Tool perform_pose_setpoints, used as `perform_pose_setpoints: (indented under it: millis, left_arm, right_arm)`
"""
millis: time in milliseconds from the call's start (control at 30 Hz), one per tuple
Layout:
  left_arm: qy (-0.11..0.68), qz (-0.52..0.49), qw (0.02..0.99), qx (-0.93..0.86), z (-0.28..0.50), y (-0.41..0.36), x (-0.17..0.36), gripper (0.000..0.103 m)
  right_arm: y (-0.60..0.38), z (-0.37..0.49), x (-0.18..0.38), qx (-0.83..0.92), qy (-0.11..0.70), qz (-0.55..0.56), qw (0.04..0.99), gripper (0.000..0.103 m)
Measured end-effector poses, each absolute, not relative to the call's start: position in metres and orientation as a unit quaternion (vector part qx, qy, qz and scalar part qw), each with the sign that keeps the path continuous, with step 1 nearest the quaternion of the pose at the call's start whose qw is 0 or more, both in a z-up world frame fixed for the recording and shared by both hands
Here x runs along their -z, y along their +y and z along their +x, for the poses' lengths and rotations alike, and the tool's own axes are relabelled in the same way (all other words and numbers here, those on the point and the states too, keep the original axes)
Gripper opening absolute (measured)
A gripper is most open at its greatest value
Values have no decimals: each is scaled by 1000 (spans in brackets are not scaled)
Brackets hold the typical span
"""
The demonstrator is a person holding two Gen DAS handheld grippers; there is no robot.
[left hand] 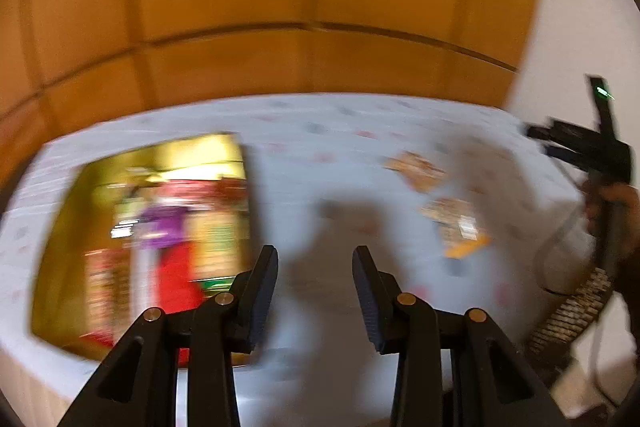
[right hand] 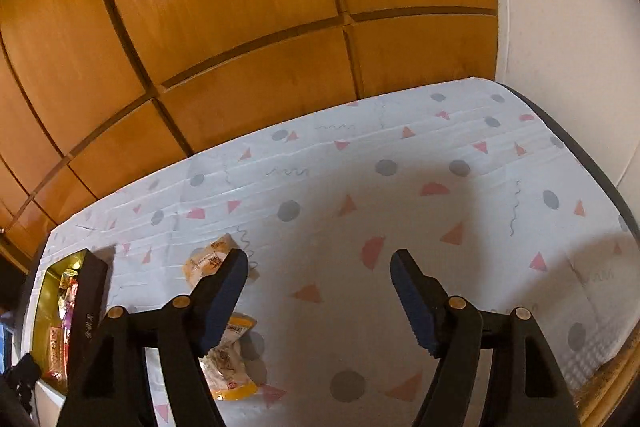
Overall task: Organize snacks
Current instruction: 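Move both grippers toward the two remaining orange-edged pastry packs, then grasp the clear orange-edged pastry pack with the left gripper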
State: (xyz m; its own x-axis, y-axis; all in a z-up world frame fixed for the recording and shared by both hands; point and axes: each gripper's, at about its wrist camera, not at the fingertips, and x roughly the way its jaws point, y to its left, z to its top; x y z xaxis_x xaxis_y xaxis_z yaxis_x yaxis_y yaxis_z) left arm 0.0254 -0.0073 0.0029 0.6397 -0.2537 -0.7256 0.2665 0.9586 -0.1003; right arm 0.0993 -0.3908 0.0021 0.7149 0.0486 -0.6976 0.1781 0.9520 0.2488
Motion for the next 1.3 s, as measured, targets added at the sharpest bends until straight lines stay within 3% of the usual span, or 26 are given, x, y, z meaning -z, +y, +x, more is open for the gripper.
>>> perform_pose_setpoints:
  millis: [67, 267, 467, 500, 567, 633, 800, 900, 933, 1033, 1300]
  left_arm:
    - [426, 3, 885, 187, 38, -31, 5, 43]
    - [486, -11, 843, 230, 79, -93, 31, 44]
    - [516, -45, 819, 247, 103, -136, 46, 45]
    - [523, -52, 813, 251, 106, -144, 49, 49]
    - [536, -65, 805, 246, 114, -155, 56, 71]
    - [541, -77, 801, 244, 120, -165, 60, 74]
    - [549, -50, 806, 216, 134, -188, 73, 74]
    - [569, -28, 800, 190, 139, -194, 93, 69]
    - [556, -23, 809, 191, 136, -193, 91, 58]
    - [546, -11, 810, 212, 130, -185, 87, 47]
    - [509, 9, 838, 196, 95, -108, 80, 45]
  right_arm:
    - [-388, 98, -5, 24, 365, 155, 918, 83]
    - [-384, 89, -13, -22, 340, 171, 925, 90]
    - [-387, 83, -16, -30, 320, 187, 928, 91]
    - [-389, 83, -16, -31, 318, 193, 928, 91]
    - [-392, 82, -17, -32, 314, 201, 927, 91]
    - [-393, 81, -18, -37, 311, 206, 927, 92]
    - [-390, 80, -19, -41, 306, 202, 929, 92]
    - [-391, 79, -19, -42, 306, 204, 929, 92]
    - [-391, 80, -19, -41, 307, 203, 929, 92]
    - [-388, 81, -19, -41, 309, 195, 930, 92]
    - [-372, 89, -9, -29, 349, 147, 925, 92]
